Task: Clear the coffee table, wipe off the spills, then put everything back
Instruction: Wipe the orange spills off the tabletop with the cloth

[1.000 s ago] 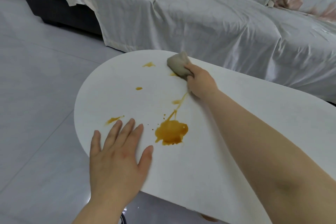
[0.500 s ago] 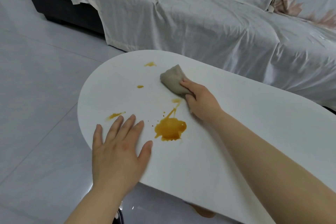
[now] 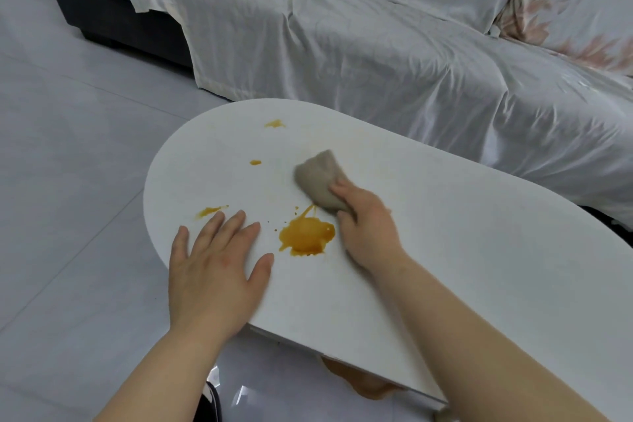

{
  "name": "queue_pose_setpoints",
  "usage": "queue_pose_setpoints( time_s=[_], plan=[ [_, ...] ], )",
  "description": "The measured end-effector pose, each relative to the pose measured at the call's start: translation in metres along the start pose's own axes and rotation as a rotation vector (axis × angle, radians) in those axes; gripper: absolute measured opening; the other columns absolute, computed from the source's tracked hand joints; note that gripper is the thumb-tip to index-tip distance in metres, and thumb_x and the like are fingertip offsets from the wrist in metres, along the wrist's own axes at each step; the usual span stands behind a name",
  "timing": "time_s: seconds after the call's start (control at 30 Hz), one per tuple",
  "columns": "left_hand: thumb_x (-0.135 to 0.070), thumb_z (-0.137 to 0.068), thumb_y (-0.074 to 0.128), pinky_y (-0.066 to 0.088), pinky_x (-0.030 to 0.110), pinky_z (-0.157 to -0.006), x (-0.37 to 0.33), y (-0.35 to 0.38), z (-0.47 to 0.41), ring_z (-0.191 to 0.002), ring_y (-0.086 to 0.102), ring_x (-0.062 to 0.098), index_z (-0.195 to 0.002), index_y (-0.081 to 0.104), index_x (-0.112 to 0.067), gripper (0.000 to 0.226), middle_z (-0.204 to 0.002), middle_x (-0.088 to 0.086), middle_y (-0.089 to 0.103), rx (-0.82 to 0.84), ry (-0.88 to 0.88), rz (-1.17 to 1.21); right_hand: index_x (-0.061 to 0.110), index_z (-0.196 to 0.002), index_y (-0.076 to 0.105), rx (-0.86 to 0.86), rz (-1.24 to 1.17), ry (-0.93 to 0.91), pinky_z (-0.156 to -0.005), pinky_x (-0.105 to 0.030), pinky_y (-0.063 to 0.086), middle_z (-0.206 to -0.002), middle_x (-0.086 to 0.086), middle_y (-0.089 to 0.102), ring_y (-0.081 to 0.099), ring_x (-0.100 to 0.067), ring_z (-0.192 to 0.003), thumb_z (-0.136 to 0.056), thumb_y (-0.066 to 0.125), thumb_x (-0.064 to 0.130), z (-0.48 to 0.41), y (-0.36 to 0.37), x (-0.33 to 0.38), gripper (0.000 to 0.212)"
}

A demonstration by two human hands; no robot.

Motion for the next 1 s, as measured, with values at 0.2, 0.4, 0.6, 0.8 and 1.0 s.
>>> queue_pose_setpoints(
  time_s=[0.2,0.4,0.6,0.8,1.0],
  plan=[
    [-0.044,-0.087,0.039,-0.014,0.028,-0.105,0.003,-0.003,0.001,-0.142,0.011,0.011,-0.135,0.036,-0.027,0.05,-0.152,-0.006,0.025,-0.011,0.037,0.057,0.016,-0.127,0.05,0.05,0.036,0.027,-0.105,-0.018,0.02,-0.142,-0.004,0.045,0.039,-0.021,-0.13,-0.086,0.047,0.003,-0.009,-0.012,-0.016,0.043],
    [-0.05,-0.083,0.043,-0.014,0.03,-0.108,0.025,-0.011,0.0,-0.143,-0.005,0.013,-0.14,0.021,-0.025,0.066,-0.156,-0.001,0.006,0.042,-0.014,0.106,0.016,-0.13,0.047,-0.114,0.049,0.317,-0.104,-0.021,0.021,-0.145,-0.005,0.04,0.035,-0.025,-0.133,-0.088,0.043,0.006,-0.006,-0.04,-0.047,0.043],
    [-0.051,-0.084,0.04,-0.007,0.036,-0.112,0.046,-0.022,0.001,-0.143,-0.004,0.017,-0.142,0.014,-0.017,0.072,-0.156,0.006,0.003,0.026,-0.166,0.122,0.007,-0.12,0.056,0.09,-0.043,-0.144,-0.102,-0.017,0.024,-0.131,-0.014,0.054,0.046,-0.022,-0.12,-0.08,0.051,-0.002,0.054,0.0,0.028,0.041],
    [-0.052,-0.084,0.04,-0.006,0.037,-0.114,0.061,-0.021,0.007,-0.143,-0.008,0.015,-0.143,0.004,-0.014,0.079,-0.156,0.004,-0.005,0.175,-0.17,0.131,0.013,-0.125,0.052,0.095,-0.035,-0.014,-0.101,-0.011,0.019,-0.14,-0.005,0.046,0.04,-0.02,-0.128,-0.085,0.049,0.0,0.046,-0.018,0.009,0.042],
    [-0.049,-0.087,0.035,-0.007,0.035,-0.114,0.063,-0.02,0.005,-0.143,-0.008,0.015,-0.143,0.002,-0.015,0.073,-0.156,0.002,-0.008,0.201,-0.174,0.147,0.014,-0.127,0.049,-0.031,0.028,0.101,-0.104,-0.016,0.019,-0.143,-0.006,0.043,0.037,-0.023,-0.131,-0.086,0.047,0.002,0.05,-0.011,0.017,0.043]
  ],
)
Point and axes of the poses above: each hand's wrist, its own z-axis away from the middle knuckle, its own y-axis out of the palm, x = y × z, the point moved 3 cm from there along -z, towards the middle knuckle
